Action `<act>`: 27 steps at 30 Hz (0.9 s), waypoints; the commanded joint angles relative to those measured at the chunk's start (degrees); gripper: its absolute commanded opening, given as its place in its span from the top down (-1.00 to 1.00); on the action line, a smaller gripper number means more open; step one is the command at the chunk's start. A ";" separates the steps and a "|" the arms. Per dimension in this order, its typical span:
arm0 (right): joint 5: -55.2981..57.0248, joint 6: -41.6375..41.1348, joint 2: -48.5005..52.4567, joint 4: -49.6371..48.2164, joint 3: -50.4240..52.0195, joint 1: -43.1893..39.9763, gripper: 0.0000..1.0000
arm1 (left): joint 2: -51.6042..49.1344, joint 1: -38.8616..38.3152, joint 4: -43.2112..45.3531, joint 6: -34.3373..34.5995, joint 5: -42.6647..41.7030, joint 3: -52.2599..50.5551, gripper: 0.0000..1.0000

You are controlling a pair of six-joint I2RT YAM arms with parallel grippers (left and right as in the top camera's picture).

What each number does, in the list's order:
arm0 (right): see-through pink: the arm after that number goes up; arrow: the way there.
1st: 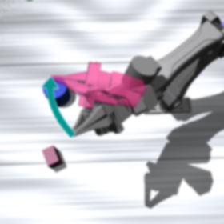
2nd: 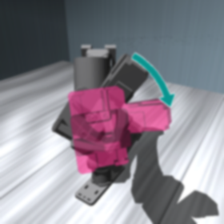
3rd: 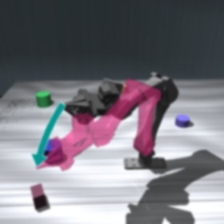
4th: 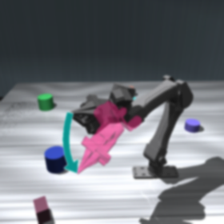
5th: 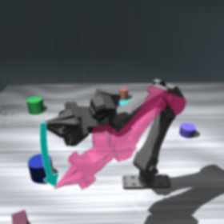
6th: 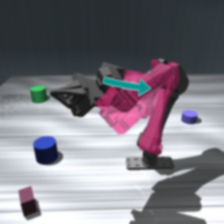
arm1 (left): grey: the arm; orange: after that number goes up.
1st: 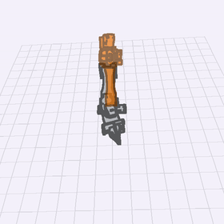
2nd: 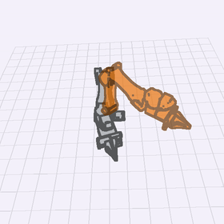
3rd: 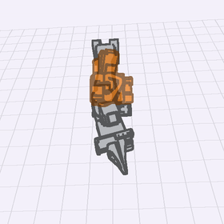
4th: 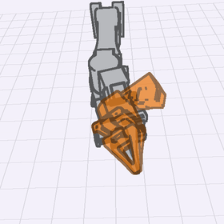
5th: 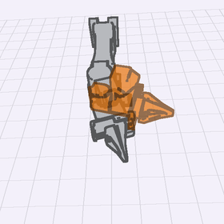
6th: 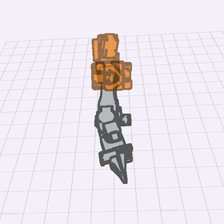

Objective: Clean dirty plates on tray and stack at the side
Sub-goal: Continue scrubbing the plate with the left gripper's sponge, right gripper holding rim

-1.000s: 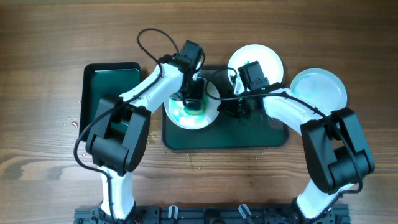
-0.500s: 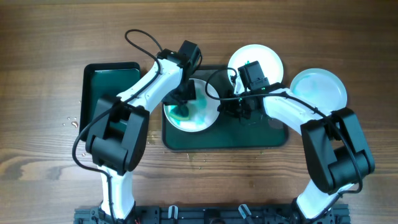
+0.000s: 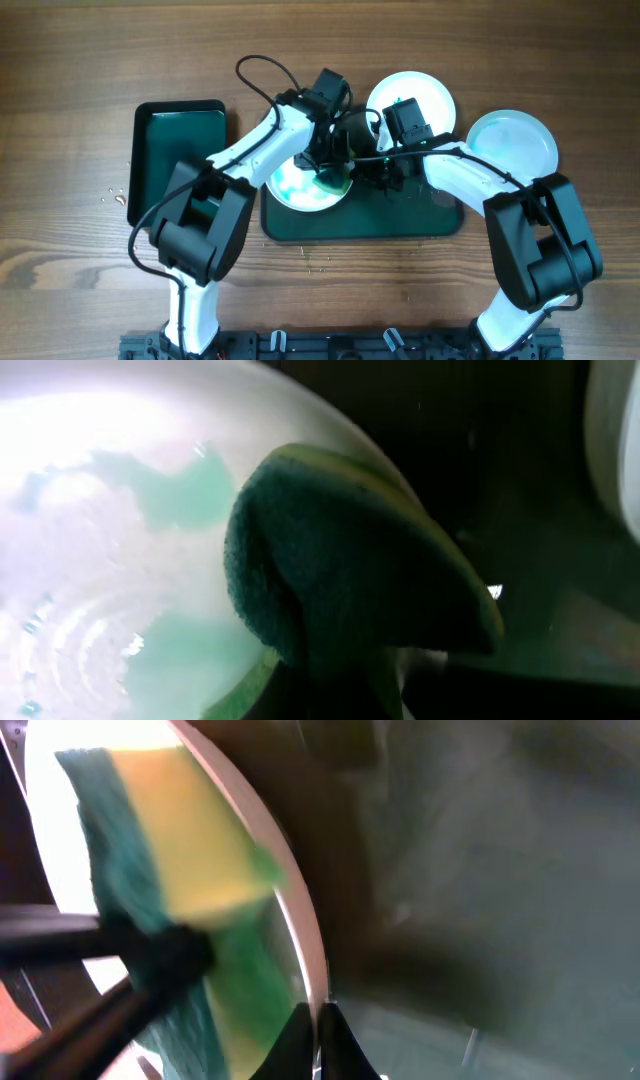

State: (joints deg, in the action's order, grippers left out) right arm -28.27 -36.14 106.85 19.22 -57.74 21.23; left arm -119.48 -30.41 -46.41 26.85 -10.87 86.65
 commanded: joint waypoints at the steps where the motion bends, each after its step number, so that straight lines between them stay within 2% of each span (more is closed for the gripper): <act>1: 1.22 -0.02 0.85 0.37 0.87 0.13 0.92 | -0.44 2.51 1.18 2.19 6.62 -0.31 0.92; 8: 1.22 -0.02 0.85 0.33 0.87 0.13 0.92 | -1.05 4.87 -0.90 2.14 12.94 -0.31 0.92; 16: 1.44 0.00 0.85 0.28 0.87 0.13 0.92 | -0.13 6.23 -8.87 2.19 19.10 0.96 0.92; 22: 1.68 -0.02 0.83 0.31 0.85 0.13 0.91 | 2.91 8.50 -15.63 2.16 18.47 6.71 0.92; 27: 1.66 1.20 0.52 -0.07 0.72 0.20 0.91 | 6.08 10.97 -20.74 2.10 12.74 13.07 0.92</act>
State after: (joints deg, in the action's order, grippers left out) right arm -28.27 -36.12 106.85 19.20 -57.74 21.23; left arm -118.58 -21.61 -65.80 28.23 4.54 94.76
